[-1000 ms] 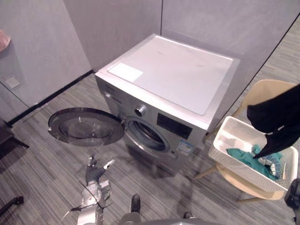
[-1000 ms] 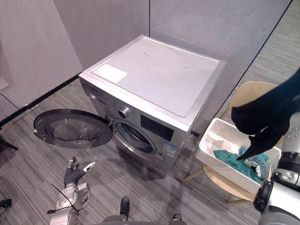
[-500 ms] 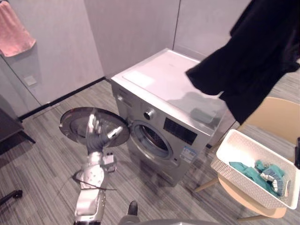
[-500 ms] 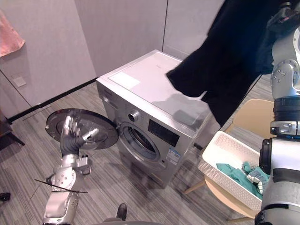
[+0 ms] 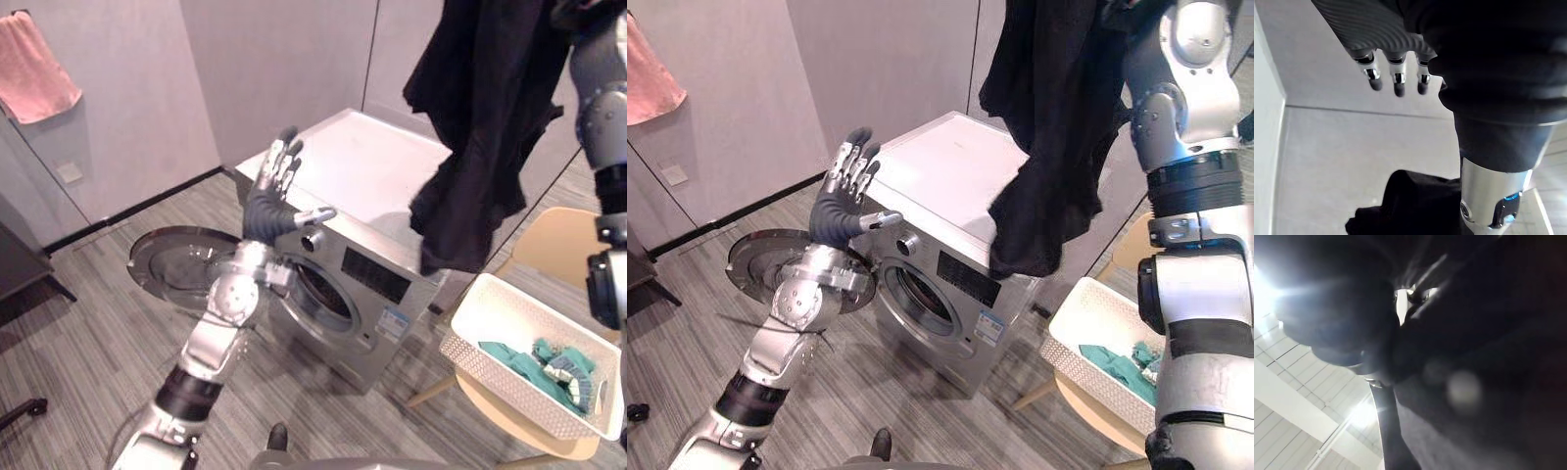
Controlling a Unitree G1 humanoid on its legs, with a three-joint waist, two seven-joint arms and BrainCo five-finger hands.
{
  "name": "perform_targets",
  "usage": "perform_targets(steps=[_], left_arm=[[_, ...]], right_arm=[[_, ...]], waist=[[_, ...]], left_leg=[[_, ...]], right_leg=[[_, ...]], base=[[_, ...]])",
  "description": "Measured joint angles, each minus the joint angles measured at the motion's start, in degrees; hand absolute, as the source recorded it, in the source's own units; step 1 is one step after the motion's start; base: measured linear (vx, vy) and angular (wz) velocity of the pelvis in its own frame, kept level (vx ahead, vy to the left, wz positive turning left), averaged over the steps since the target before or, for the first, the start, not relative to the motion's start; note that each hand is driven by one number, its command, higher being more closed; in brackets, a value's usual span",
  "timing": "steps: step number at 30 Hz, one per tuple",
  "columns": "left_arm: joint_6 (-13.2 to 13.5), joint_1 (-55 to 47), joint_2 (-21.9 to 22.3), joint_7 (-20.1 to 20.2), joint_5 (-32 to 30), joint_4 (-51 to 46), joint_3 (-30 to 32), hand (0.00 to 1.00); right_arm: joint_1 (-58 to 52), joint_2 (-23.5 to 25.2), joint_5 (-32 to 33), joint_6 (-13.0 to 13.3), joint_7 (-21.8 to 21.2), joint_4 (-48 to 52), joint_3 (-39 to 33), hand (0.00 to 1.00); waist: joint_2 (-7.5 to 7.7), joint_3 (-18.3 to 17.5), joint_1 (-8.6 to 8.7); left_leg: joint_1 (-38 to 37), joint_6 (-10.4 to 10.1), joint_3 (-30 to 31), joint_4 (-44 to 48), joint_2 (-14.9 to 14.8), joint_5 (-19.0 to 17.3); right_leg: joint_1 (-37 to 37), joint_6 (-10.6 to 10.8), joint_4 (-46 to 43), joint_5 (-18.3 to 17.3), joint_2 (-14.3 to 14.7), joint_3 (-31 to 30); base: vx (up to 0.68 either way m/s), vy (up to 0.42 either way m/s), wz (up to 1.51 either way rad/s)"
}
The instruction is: Pick up the laundry basket with both hands and put the clothes into the washing machine.
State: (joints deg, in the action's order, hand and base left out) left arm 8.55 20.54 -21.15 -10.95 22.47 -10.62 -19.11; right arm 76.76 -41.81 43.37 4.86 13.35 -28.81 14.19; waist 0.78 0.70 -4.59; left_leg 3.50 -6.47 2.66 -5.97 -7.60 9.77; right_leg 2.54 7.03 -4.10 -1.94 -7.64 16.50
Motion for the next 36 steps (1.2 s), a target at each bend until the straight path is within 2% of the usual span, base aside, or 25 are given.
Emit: perform_targets(steps=[5, 9, 21, 29, 33, 36], left_arm=[[-1.6, 8.0, -1.0, -0.3, 2.3, 5.4, -1.8, 0.0], [-1.8, 14.7, -1.3, -0.7, 2.8, 9.2, -3.6, 0.0], [-3.8, 30.8, -2.5, -1.7, 8.4, 25.8, -8.6, 0.0], [-5.0, 38.3, -2.7, -1.8, 8.5, 33.7, -10.7, 0.0], [-5.9, 43.3, -2.7, -2.0, 8.4, 38.4, -11.9, 0.0], [-5.9, 44.9, -2.7, -2.0, 8.4, 38.7, -12.0, 0.0]], right_arm=[[0.0, 4.6, 0.0, -1.2, 0.1, 1.1, 0.3, 1.0], [0.0, 7.0, 0.1, -1.2, 0.2, 2.0, 0.8, 1.0], [2.2, 7.9, 1.8, -1.2, 0.0, 3.5, 2.5, 1.0], [2.8, 9.1, 2.3, -1.3, 0.0, 3.4, 2.6, 1.0], [2.9, 10.1, 2.8, -1.3, -0.3, 3.4, 2.7, 1.0], [4.2, 10.4, 2.9, -1.3, -0.9, 3.3, 4.2, 1.0]], waist=[[0.08, 0.0, 1.01], [0.12, 0.0, 2.42], [0.69, 0.3, 3.84], [0.77, 0.4, 4.0], [1.31, 0.7, 4.03], [1.44, 0.8, 4.33]], left_leg=[[0.3, 0.0, -1.1, 0.3, -0.4, 0.0], [0.3, 0.0, -1.2, 0.3, -0.5, 0.1], [0.6, 0.0, -2.3, 0.4, -0.7, 0.1], [0.6, 0.0, -2.6, 0.4, -0.8, 0.1], [0.6, 0.0, -3.1, 0.4, -1.0, 0.1], [0.6, 0.0, -3.3, 0.4, -1.0, 0.1]], right_leg=[[-1.8, -0.4, -1.4, -0.3, 0.2, -1.1], [-2.3, -0.7, -2.1, -0.5, 0.2, -1.3], [-3.8, -0.8, -3.2, -0.7, 0.3, -2.6], [-4.2, -1.0, -3.6, -0.9, 0.3, -2.9], [-4.7, -1.1, -4.1, -0.9, 0.4, -3.4], [-4.8, -1.1, -4.1, -0.9, 0.4, -3.6]], base=[[0.01, -0.008, -0.14], [0.0, -0.001, -0.03], [0.02, 0.003, -0.06], [0.0, 0.002, -0.01], [0.01, 0.007, -0.06], [0.01, 0.003, -0.01]])
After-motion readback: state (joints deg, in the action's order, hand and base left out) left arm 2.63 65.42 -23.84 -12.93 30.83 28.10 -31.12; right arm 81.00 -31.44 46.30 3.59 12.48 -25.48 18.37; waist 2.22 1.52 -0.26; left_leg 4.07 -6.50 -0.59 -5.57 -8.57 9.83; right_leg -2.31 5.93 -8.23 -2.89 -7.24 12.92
